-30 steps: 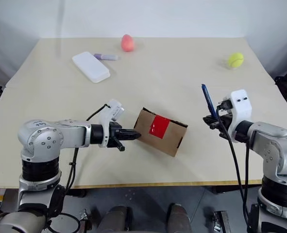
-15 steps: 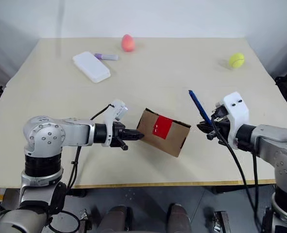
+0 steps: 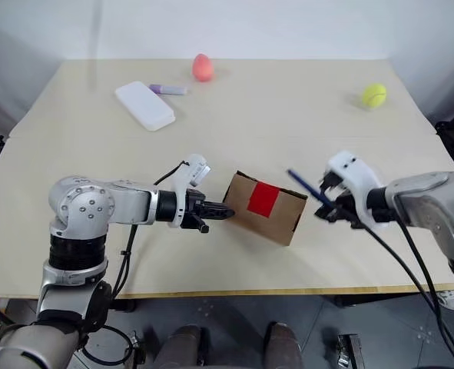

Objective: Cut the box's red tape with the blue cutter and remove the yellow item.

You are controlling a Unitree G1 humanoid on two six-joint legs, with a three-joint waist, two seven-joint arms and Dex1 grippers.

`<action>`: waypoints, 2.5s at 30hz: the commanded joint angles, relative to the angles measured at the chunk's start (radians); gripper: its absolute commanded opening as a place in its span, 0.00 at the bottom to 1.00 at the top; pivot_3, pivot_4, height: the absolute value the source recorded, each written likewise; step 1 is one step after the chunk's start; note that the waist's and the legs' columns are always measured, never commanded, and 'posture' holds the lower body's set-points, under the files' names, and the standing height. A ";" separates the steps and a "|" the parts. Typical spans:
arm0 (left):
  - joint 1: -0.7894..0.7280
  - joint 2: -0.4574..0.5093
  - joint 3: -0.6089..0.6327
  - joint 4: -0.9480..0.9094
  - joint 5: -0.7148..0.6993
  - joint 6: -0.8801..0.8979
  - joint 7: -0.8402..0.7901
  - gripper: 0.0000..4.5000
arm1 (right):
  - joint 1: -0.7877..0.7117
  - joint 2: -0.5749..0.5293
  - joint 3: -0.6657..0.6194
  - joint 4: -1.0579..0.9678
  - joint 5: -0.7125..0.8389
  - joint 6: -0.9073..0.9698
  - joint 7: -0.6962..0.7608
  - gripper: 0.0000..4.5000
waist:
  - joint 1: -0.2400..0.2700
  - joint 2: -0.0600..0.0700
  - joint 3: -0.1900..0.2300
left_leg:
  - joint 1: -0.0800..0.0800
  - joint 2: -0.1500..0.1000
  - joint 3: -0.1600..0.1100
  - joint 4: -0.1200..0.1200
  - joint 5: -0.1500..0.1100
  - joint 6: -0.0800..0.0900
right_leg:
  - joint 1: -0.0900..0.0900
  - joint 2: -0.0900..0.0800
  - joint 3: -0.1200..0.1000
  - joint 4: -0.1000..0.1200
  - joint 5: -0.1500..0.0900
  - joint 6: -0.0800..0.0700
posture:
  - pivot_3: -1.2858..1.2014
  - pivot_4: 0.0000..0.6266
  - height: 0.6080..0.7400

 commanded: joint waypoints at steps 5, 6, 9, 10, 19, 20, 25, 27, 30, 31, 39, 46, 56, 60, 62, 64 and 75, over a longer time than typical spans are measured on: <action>-0.037 0.044 -0.110 0.066 0.086 -0.087 -0.113 0.00 | 0.177 0.181 -0.332 -0.046 -0.054 0.081 -0.174 0.47 | 0.013 0.000 0.000 | -0.001 0.000 0.000 -0.002 0.000 0.000 | -0.001 0.000 -0.001 -0.001 0.000 0.000 | 0.52 0.24 1.00; -0.044 0.048 -0.121 0.080 0.096 -0.103 -0.127 0.00 | 0.196 0.190 -0.337 -0.057 -0.049 0.087 -0.173 0.54 | 0.013 0.000 0.000 | -0.001 0.000 0.001 -0.002 0.000 0.000 | -0.001 0.000 -0.001 -0.001 0.000 0.000 | 0.52 0.24 1.00; -0.073 0.073 -0.163 0.115 0.138 -0.162 -0.179 0.00 | 0.234 0.214 -0.338 -0.091 -0.056 0.074 -0.188 0.79 | 0.002 0.000 0.000 | -0.001 0.000 0.001 -0.002 0.000 0.000 | -0.001 0.000 -0.001 -0.001 0.000 0.000 | 0.52 0.24 1.00; -0.083 0.079 -0.169 0.126 0.150 -0.176 -0.193 0.00 | 0.239 0.212 -0.333 -0.102 -0.058 0.069 -0.188 0.87 | -0.002 0.000 0.000 | -0.001 0.000 0.001 -0.001 0.000 0.000 | -0.001 0.000 -0.001 -0.001 0.000 0.000 | 0.52 0.24 1.00; -0.176 0.170 -0.168 0.210 0.185 -0.216 -0.349 0.00 | 0.132 0.117 -0.185 0.017 -0.110 -0.205 -0.092 1.00 | -0.013 0.001 0.000 | 0.000 0.000 0.002 -0.002 0.000 0.000 | -0.002 0.000 0.000 0.000 0.000 0.000 | 0.52 0.24 1.00; -0.185 0.190 -0.159 0.204 0.168 -0.198 -0.378 0.00 | 0.104 0.108 -0.146 0.058 -0.126 -0.270 -0.059 1.00 | -0.014 0.001 0.000 | 0.000 0.000 0.002 -0.002 0.000 0.000 | -0.002 0.000 0.000 0.000 0.000 0.000 | 0.52 0.24 1.00; -0.192 0.263 -0.135 0.164 0.113 -0.117 -0.476 0.00 | -0.081 0.092 0.117 0.308 -0.259 -0.551 0.137 0.71 | -0.025 0.001 0.001 | -0.001 0.000 0.003 -0.004 0.000 0.000 | -0.003 0.000 0.000 -0.002 0.000 0.001 | 0.52 0.24 1.00; -0.175 0.283 -0.138 0.131 0.093 -0.078 -0.496 0.00 | -0.168 0.126 0.197 0.439 -0.319 -0.652 0.190 0.58 | -0.032 0.001 0.001 | -0.001 0.000 0.003 -0.004 0.000 0.000 | -0.003 0.000 0.000 -0.002 0.000 0.001 | 0.52 0.24 1.00; -0.126 0.297 -0.173 0.056 0.079 -0.046 -0.508 0.00 | -0.275 0.187 0.283 0.637 -0.397 -0.785 0.261 0.33 | -0.036 0.001 0.001 | -0.002 0.000 0.003 -0.004 0.000 0.000 | -0.004 0.000 0.000 -0.002 0.000 0.001 | 0.52 0.24 1.00; -0.108 0.293 -0.182 0.033 0.076 -0.038 -0.505 0.00 | -0.307 0.211 0.307 0.703 -0.422 -0.829 0.285 0.26 | -0.038 0.001 0.001 | -0.001 0.000 0.002 -0.004 0.000 0.000 | -0.004 0.000 0.000 -0.001 0.000 0.001 | 0.52 0.24 1.00; 0.052 -0.011 -0.126 -0.011 0.160 -0.045 -0.277 0.00 | -0.425 0.387 0.424 1.015 -0.549 -1.002 0.481 0.01 | -0.043 0.001 0.002 | -0.004 0.000 0.001 -0.001 0.000 0.000 | -0.004 0.000 -0.002 0.000 0.001 0.002 | 0.52 0.24 1.00; 0.039 -0.068 -0.104 0.134 0.285 -0.209 -0.190 0.00 | -0.326 0.338 0.463 0.765 -0.563 -0.882 0.659 0.01 | -0.056 0.001 0.002 | -0.002 0.000 0.000 0.000 0.000 0.000 | -0.004 0.000 -0.002 0.003 0.001 0.002 | 0.52 0.24 1.00; -0.007 0.087 -0.140 0.173 0.294 -0.226 -0.310 0.00 | -0.172 0.287 0.451 0.305 -0.506 -0.588 0.670 0.01 | -0.056 0.001 0.002 | -0.002 0.000 0.000 0.000 0.000 0.000 | -0.004 0.000 -0.002 0.003 0.001 0.002 | 0.52 0.24 1.00; -0.007 0.133 -0.163 0.152 0.288 -0.209 -0.351 0.00 | -0.152 0.305 0.450 0.234 -0.489 -0.523 0.629 0.01 | -0.055 0.001 0.002 | -0.002 0.000 0.000 0.000 0.000 0.000 | -0.004 0.000 -0.002 0.003 0.001 0.002 | 0.52 0.24 1.00; -0.007 0.143 -0.165 0.143 0.284 -0.195 -0.357 0.00 | -0.147 0.313 0.451 0.211 -0.480 -0.496 0.610 0.01 | -0.055 0.001 0.002 | -0.002 0.000 0.000 0.000 0.000 0.000 | -0.004 0.000 -0.002 0.003 0.001 0.002 | 0.52 0.24 1.00; -0.003 0.152 -0.165 0.130 0.281 -0.186 -0.362 0.00 | -0.151 0.330 0.451 0.191 -0.467 -0.461 0.589 0.01 | -0.054 0.001 0.002 | -0.002 0.000 0.000 0.000 0.000 0.000 | -0.004 0.000 -0.002 0.003 0.001 0.002 | 0.52 0.24 1.00; -0.017 0.256 -0.147 0.146 0.309 -0.195 -0.384 0.00 | -0.188 0.349 0.419 0.191 -0.544 -0.446 0.370 0.01 | -0.055 0.001 0.002 | -0.002 0.000 0.000 0.000 0.000 0.000 | -0.004 0.000 -0.002 0.004 0.001 0.002 | 0.52 0.24 1.00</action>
